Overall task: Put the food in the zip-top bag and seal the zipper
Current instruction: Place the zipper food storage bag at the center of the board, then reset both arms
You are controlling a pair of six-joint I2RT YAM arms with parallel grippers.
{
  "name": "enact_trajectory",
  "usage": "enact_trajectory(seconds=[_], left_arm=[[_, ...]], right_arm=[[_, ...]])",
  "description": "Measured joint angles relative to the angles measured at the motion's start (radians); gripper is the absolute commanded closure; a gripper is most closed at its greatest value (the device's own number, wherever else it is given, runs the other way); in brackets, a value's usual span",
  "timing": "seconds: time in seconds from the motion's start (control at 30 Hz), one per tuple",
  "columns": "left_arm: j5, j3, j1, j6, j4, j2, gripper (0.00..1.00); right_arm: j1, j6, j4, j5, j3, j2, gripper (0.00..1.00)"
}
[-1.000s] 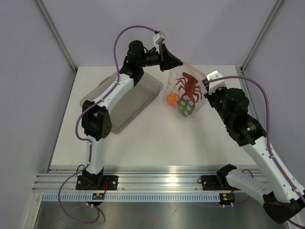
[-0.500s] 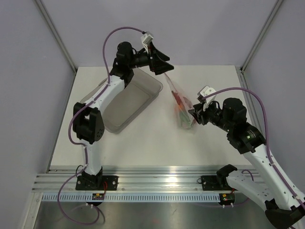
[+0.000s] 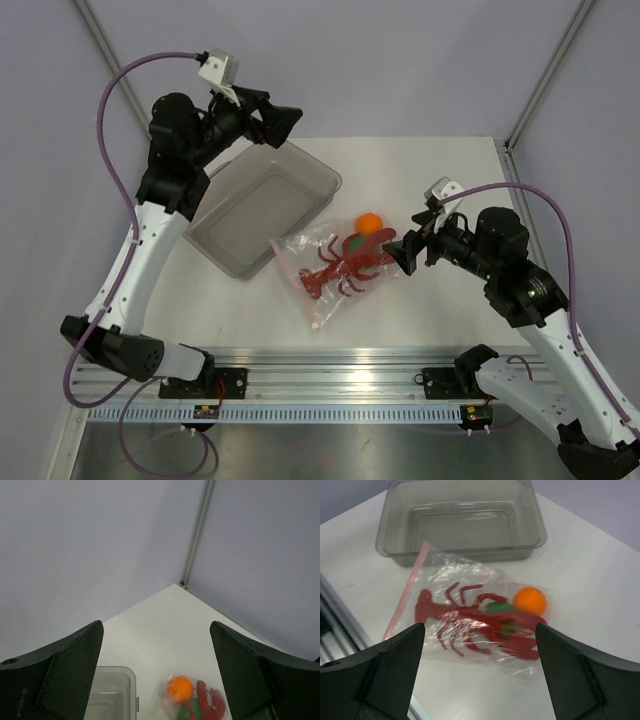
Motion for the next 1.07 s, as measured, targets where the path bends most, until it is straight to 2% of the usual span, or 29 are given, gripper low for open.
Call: enact_trajectory(seconds=[0.23,0.43,0.77,1.07], left_arm=[[-0.217,-0.211,0.000,0.017,-0.154,-0.159,0.01],[-0.334,-0.394,0.000,0.007,-0.257,-0.290,0.01],[-0.481,-0.649,0.000,-0.010,-0.313,-0.582,0.01],[-0.584,-0.787,0.000,-0.010,-0.315,-0.685,0.01]], right_arm=[[0.001,0.162,-0.004,0.406,0.001,-0.031,0.01],[-0.001,0.314,-0.038,0.637,0.010,0.073,0.01],[-0.004,0.576,-0.170,0.778,0.044,0.312,0.01],[-0.004,0.653,-0.208,0.842,0.037,0.299,0.00]])
